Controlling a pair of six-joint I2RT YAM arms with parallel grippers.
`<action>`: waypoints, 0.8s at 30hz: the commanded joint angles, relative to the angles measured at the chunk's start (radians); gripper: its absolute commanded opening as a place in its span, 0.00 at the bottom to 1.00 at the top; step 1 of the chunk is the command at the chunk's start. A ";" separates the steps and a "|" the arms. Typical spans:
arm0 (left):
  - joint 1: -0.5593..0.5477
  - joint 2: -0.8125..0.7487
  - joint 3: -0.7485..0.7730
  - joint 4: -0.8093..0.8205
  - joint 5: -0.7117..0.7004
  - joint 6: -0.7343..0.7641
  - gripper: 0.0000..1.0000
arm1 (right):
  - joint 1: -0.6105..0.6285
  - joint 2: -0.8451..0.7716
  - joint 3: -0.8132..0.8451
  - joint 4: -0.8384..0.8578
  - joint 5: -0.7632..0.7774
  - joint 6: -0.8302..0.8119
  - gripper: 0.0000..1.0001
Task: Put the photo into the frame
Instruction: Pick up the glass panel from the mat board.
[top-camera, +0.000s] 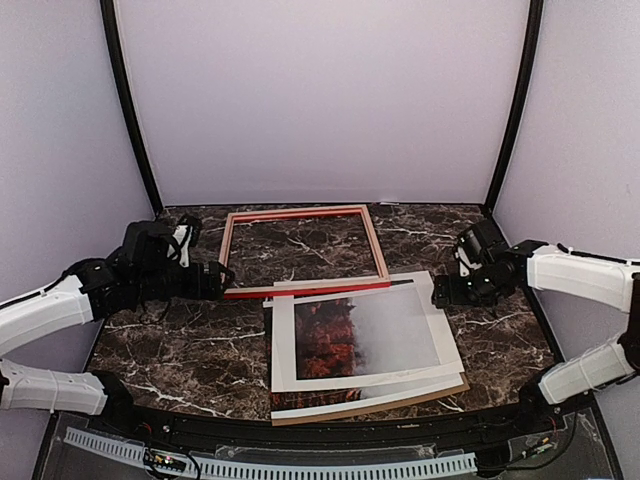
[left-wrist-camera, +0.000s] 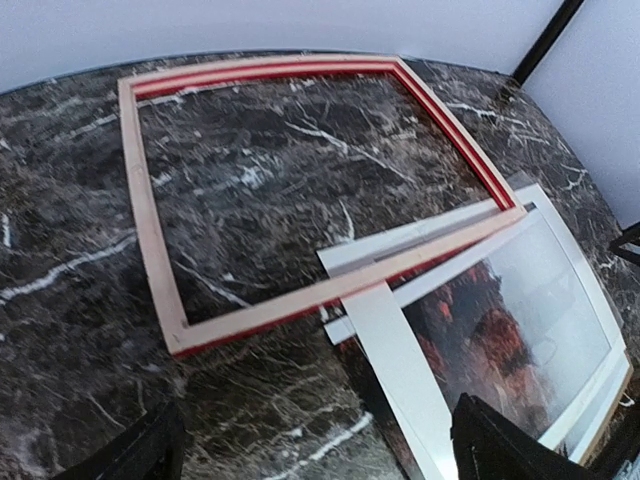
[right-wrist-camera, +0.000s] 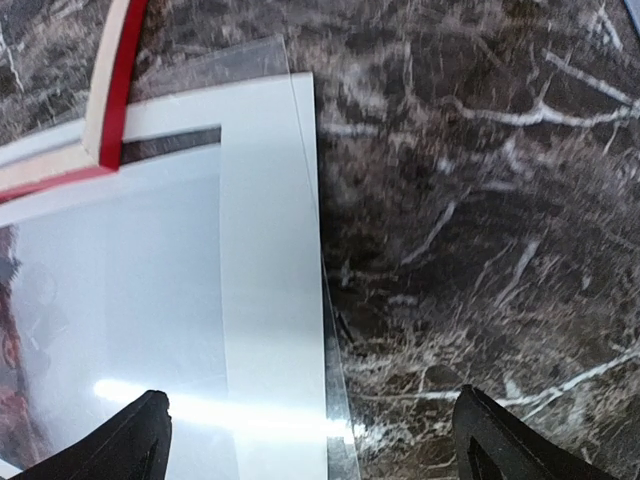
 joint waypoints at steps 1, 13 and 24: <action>-0.083 0.027 -0.045 -0.014 0.107 -0.135 0.94 | -0.016 0.013 -0.056 0.000 -0.118 0.073 0.99; -0.240 0.236 -0.035 0.112 0.230 -0.256 0.86 | -0.127 0.009 -0.163 0.074 -0.205 0.111 0.95; -0.265 0.368 -0.028 0.208 0.281 -0.346 0.79 | -0.142 -0.012 -0.245 0.161 -0.309 0.125 0.86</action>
